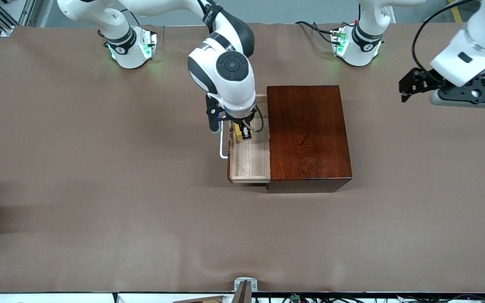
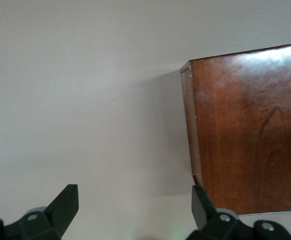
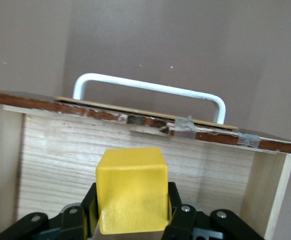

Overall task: Open drawer, take yellow block, close drawer
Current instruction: 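Lift the cube out with the right gripper while the left gripper reaches the handle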

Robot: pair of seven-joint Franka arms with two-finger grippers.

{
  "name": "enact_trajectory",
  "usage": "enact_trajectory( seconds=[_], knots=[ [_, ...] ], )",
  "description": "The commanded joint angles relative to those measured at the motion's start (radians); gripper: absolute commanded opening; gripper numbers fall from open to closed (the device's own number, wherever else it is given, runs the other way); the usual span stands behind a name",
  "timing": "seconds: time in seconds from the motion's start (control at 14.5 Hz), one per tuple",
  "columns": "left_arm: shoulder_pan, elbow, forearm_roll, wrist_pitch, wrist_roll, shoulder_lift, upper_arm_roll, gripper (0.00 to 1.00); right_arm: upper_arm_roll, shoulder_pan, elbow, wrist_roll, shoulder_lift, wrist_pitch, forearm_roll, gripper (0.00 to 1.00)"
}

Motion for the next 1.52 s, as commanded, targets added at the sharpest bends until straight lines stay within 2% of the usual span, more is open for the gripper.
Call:
enact_trajectory(
  seconds=[0.0,0.28,0.69,1.11,1.31,1.45],
  knots=[
    [0.002,0.039,-0.020,0.000,-0.106,0.031,-0.074,1.00,0.012,-0.043,0.024,-0.032,-0.002,-0.023,-0.006,0.21],
    [-0.001,0.071,-0.018,0.001,-0.279,0.086,-0.170,1.00,0.013,-0.129,0.023,-0.222,-0.034,-0.065,-0.002,0.21],
    [-0.014,0.161,-0.017,0.050,-0.675,0.255,-0.364,1.00,0.007,-0.249,0.006,-0.515,-0.049,-0.120,0.003,0.21],
    [-0.179,0.180,-0.005,0.292,-1.058,0.381,-0.361,1.00,0.007,-0.402,-0.106,-0.844,-0.118,-0.132,0.003,0.22],
    [-0.265,0.255,0.032,0.349,-1.227,0.476,-0.348,1.00,0.007,-0.491,-0.153,-0.989,-0.147,-0.134,0.003,0.27],
    [-0.325,0.304,0.089,0.389,-1.341,0.539,-0.339,1.00,0.007,-0.554,-0.190,-1.138,-0.164,-0.132,0.003,0.26]
  ],
)
